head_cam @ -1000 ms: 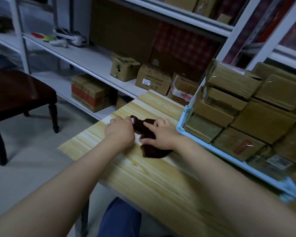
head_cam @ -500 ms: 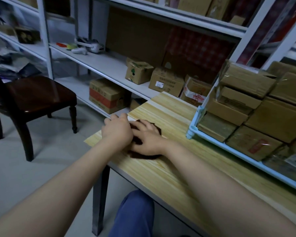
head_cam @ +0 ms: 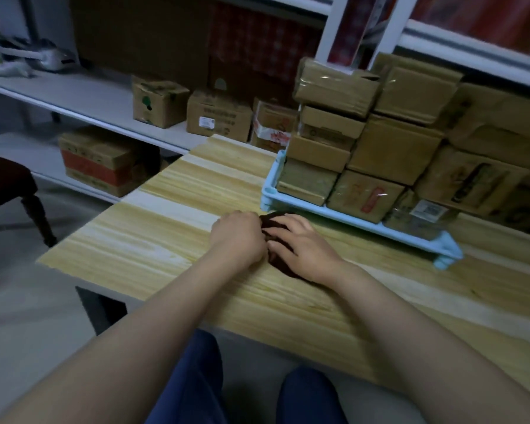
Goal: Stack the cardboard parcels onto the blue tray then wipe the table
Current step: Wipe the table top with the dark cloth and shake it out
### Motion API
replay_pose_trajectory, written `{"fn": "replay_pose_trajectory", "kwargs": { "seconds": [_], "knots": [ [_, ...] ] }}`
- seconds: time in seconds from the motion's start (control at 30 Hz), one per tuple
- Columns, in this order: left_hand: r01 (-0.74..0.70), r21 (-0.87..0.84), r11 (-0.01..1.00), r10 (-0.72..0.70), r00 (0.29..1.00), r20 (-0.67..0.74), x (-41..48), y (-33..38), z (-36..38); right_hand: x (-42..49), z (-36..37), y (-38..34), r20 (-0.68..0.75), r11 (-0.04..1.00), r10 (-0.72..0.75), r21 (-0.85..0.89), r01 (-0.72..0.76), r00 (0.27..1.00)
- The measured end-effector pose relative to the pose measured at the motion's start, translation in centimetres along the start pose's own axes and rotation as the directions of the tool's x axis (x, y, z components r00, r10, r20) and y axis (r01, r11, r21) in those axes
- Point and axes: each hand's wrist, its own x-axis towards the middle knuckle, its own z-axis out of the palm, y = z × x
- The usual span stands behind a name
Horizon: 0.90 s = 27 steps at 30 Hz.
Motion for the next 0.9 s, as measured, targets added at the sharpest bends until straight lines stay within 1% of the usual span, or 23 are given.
{"fn": "replay_pose_trajectory", "kwargs": {
  "seconds": [0.07, 0.13, 0.17, 0.23, 0.27, 0.3, 0.33, 0.37, 0.4, 0.43, 0.5, 0.57, 0.63, 0.7, 0.77, 0.83, 0.9],
  "knots": [
    [-0.050, -0.025, 0.998, 0.051, 0.998, 0.037, 0.3, 2.1, 0.9, -1.8, -0.5, 2.0, -0.051, 0.994, 0.107, -0.008, -0.108, 0.993],
    [-0.085, -0.029, 0.996, 0.087, 0.994, 0.060, 0.2, 3.9, 1.9, -3.6, -1.0, 3.8, -0.091, 0.959, 0.273, -0.048, -0.278, 0.958],
    [-0.097, -0.018, 0.995, 0.098, 0.993, 0.065, 0.2, 4.5, 2.2, -4.2, -1.2, 4.7, -0.093, 0.913, 0.394, -0.079, -0.401, 0.915],
    [-0.103, 0.001, 0.995, 0.103, 0.992, 0.076, 0.0, 5.2, 2.6, -5.0, -1.7, 5.7, -0.066, 0.754, 0.644, -0.113, -0.647, 0.763],
    [-0.096, -0.008, 0.995, 0.097, 0.992, 0.079, 0.0, 5.1, 2.5, -5.0, -1.9, 5.9, -0.040, 0.678, 0.727, -0.120, -0.725, 0.686],
    [-0.084, -0.030, 0.996, 0.086, 0.993, 0.078, 0.0, 4.8, 2.3, -4.9, -2.1, 5.5, -0.018, 0.632, 0.768, -0.135, -0.763, 0.640],
    [-0.066, -0.059, 0.996, 0.070, 0.995, 0.068, -0.1, 4.3, 2.0, -4.5, -2.2, 4.9, 0.003, 0.632, 0.769, -0.159, -0.759, 0.639],
    [-0.043, -0.085, 0.995, 0.047, 0.997, 0.054, -0.1, 3.8, 1.6, -4.0, -2.2, 3.9, 0.027, 0.666, 0.739, -0.174, -0.725, 0.673],
    [-0.018, -0.107, 0.994, 0.022, 0.999, 0.036, -0.2, 3.2, 1.2, -3.4, -2.1, 2.7, 0.054, 0.724, 0.684, -0.176, -0.667, 0.728],
    [0.007, -0.122, 0.993, -0.005, 1.000, 0.018, -0.3, 2.5, 0.7, -2.8, -1.9, 1.4, 0.081, 0.784, 0.614, -0.173, -0.596, 0.785],
    [0.051, -0.138, 0.989, -0.052, 0.999, -0.002, -0.6, 1.5, -0.1, -1.8, -1.2, -1.1, 0.125, 0.875, 0.479, -0.150, -0.460, 0.869],
    [0.089, -0.138, 0.986, -0.090, 0.996, 0.000, -0.8, 0.6, -0.7, -1.5, -0.8, -3.1, 0.145, 0.938, 0.343, -0.104, -0.330, 0.928],
    [0.122, -0.118, 0.985, -0.121, 0.993, 0.013, -1.3, 0.1, -0.8, -2.4, -0.6, -4.3, 0.121, 0.986, 0.168, -0.027, -0.166, 0.978],
    [0.141, -0.071, 0.988, -0.138, 0.990, 0.035, -2.0, 0.6, -0.4, -4.5, -0.8, -4.3, 0.102, 0.996, -0.001, 0.087, -0.008, 0.995],
    [0.135, -0.028, 0.990, -0.133, 0.990, 0.054, -2.8, 2.1, 0.2, -6.8, -1.3, -3.3, 0.124, 0.978, -0.123, 0.186, 0.098, 0.985],
    [0.090, -0.008, 0.996, -0.089, 0.993, 0.083, -3.5, 4.4, 1.0, -9.0, -2.0, -1.7, 0.143, 0.960, -0.167, 0.249, 0.128, 0.976],
    [0.035, -0.012, 0.999, -0.033, 0.993, 0.117, -4.2, 6.7, 1.8, -10.7, -2.7, -0.2, 0.136, 0.957, -0.152, 0.268, 0.111, 0.979]
  ]
}}
